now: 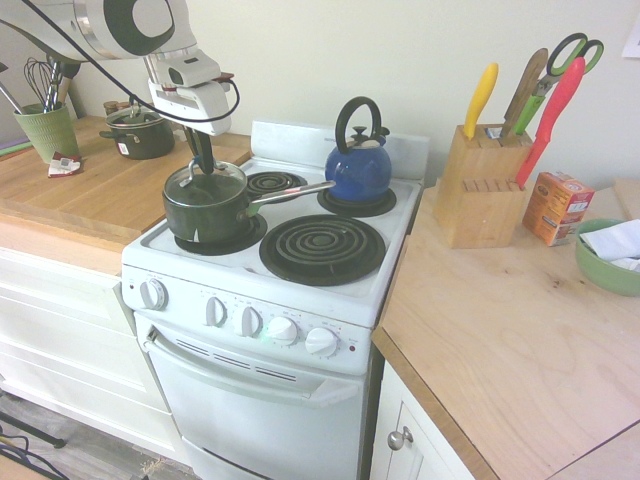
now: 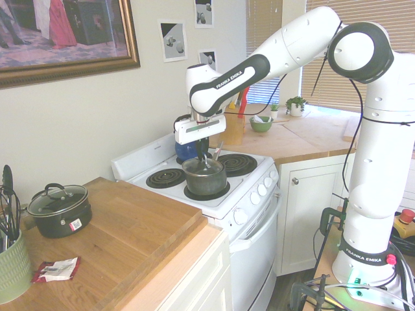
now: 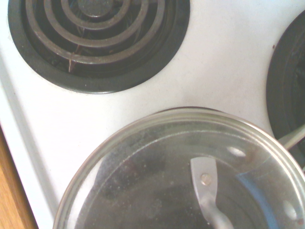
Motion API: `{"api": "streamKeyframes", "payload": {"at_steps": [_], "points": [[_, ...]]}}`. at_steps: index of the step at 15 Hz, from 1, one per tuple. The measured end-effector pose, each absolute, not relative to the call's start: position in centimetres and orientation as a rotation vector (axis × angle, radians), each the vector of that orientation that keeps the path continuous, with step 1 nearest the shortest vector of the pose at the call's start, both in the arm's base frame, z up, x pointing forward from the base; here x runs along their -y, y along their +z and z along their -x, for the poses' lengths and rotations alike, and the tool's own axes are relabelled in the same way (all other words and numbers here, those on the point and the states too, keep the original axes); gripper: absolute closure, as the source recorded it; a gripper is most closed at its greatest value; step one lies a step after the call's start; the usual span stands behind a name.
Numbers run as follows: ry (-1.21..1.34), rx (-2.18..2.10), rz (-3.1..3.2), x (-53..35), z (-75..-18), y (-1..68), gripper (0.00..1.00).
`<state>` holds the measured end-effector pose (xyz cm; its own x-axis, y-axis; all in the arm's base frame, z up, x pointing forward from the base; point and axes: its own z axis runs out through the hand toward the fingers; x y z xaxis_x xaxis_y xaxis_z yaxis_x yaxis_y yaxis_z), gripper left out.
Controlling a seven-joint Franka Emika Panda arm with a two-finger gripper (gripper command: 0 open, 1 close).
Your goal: Cover the lid of the pot
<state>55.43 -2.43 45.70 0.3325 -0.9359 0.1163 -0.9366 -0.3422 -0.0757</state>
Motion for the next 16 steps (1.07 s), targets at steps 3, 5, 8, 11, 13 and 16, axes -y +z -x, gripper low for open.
{"api": "streamKeyframes", "payload": {"at_steps": [3, 5, 8, 11, 13, 16], "points": [[0.245, 1.787, -2.575, 1.9, -55.5, 46.7, 1.00], [0.252, 1.780, -2.582, 1.5, -55.4, 47.1, 1.00], [0.243, 1.782, -2.571, 1.9, -55.4, 46.9, 1.00], [0.242, 1.785, -2.560, 2.4, -55.3, 46.8, 1.00], [0.227, 1.779, -2.554, 2.5, -55.1, 46.4, 1.00], [0.207, 1.761, -2.555, 2.1, -54.8, 45.5, 1.00]]}}
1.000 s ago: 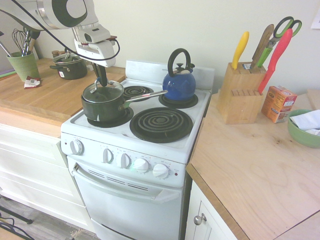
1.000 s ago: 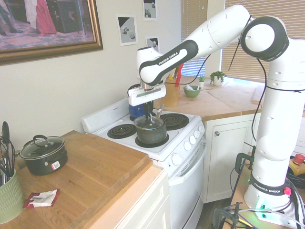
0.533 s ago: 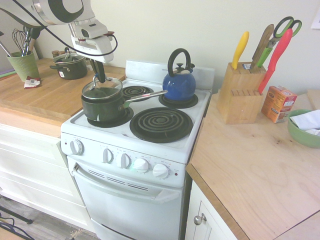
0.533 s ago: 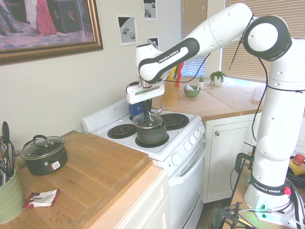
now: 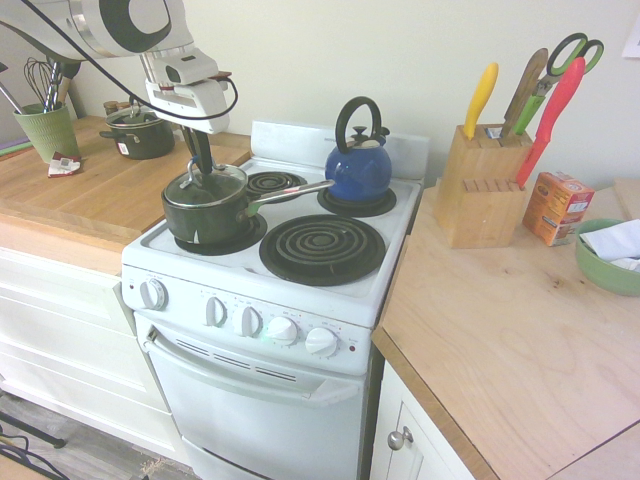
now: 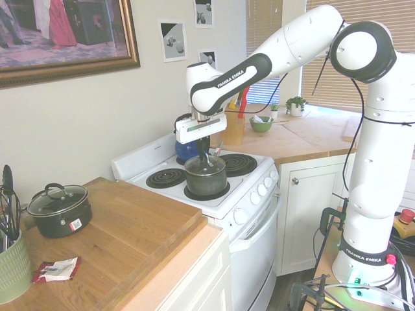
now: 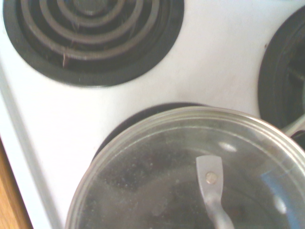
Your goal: Cover the lid of the pot
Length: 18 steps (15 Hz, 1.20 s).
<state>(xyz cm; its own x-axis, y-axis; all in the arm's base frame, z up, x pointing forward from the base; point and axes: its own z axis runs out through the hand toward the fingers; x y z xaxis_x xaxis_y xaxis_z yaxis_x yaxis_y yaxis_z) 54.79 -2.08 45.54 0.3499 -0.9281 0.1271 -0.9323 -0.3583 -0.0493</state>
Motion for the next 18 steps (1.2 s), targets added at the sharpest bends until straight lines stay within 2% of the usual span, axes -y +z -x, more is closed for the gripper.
{"api": "streamKeyframes", "payload": {"at_steps": [18], "points": [[0.143, 1.753, -2.546, 2.0, -56.3, 44.9, 1.00]]}}
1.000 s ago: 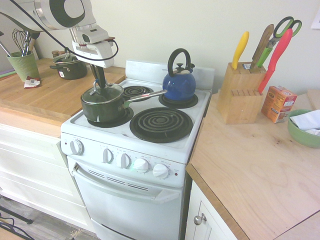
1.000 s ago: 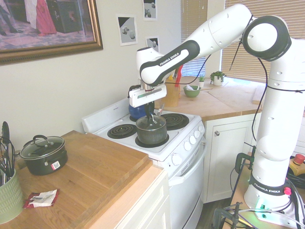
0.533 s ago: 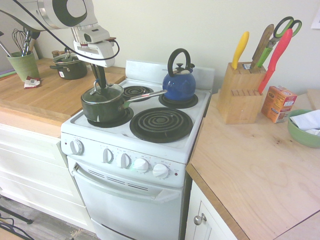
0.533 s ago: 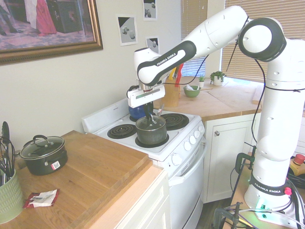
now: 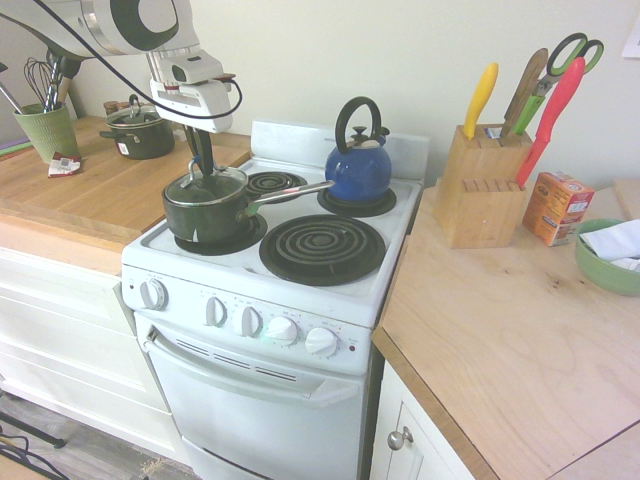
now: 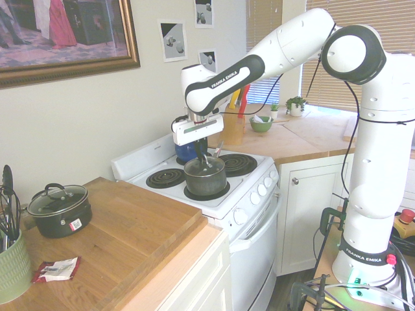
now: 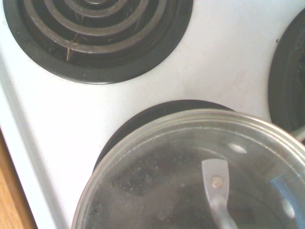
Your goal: Cover the lid of the pot
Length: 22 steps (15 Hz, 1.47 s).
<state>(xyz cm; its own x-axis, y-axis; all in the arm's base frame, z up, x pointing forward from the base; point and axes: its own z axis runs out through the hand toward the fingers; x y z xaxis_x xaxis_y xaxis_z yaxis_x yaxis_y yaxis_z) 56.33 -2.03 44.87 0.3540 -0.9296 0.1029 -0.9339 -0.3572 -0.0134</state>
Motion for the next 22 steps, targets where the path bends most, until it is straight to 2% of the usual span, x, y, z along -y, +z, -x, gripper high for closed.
{"api": "streamKeyframes", "payload": {"at_steps": [11, 16, 19, 22], "points": [[0.165, 1.776, -2.553, 2.3, -56.5, 45.6, 1.00], [0.415, 1.879, -2.629, 2.3, -56.2, 51.7, 1.00], [0.387, 1.856, -2.634, 1.5, -55.4, 52.0, 1.00], [0.295, 1.796, -2.622, 0.0, -54.9, 49.4, 1.00]]}}
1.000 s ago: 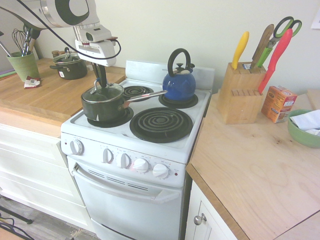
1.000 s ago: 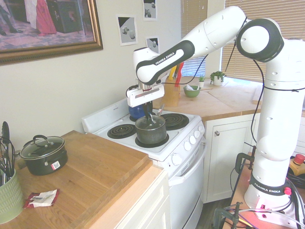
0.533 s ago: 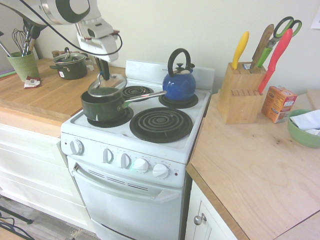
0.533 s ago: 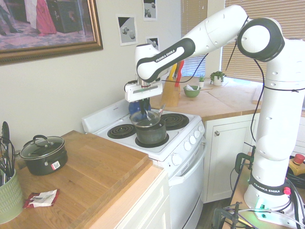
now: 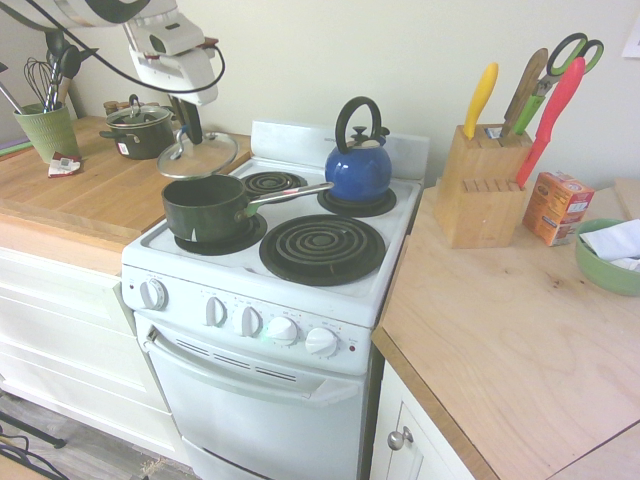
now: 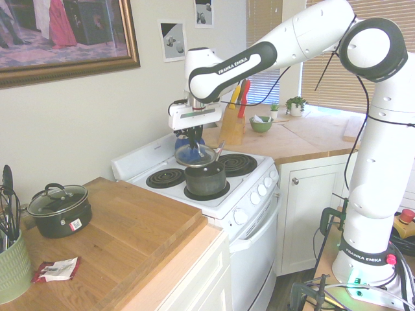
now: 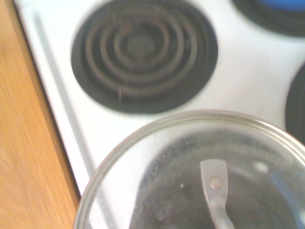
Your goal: Cover the lid of the pot
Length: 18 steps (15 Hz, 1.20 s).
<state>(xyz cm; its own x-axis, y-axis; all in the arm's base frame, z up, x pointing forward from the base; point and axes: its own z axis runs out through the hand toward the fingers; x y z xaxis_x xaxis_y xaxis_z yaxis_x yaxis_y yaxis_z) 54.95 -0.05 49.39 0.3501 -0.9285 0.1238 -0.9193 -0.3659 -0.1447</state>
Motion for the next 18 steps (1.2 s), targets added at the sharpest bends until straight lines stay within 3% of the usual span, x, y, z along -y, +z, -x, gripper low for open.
{"api": "streamKeyframes", "payload": {"at_steps": [18], "points": [[-0.153, -1.841, 2.603, 1.9, -55.1, 45.1, 1.00]]}}
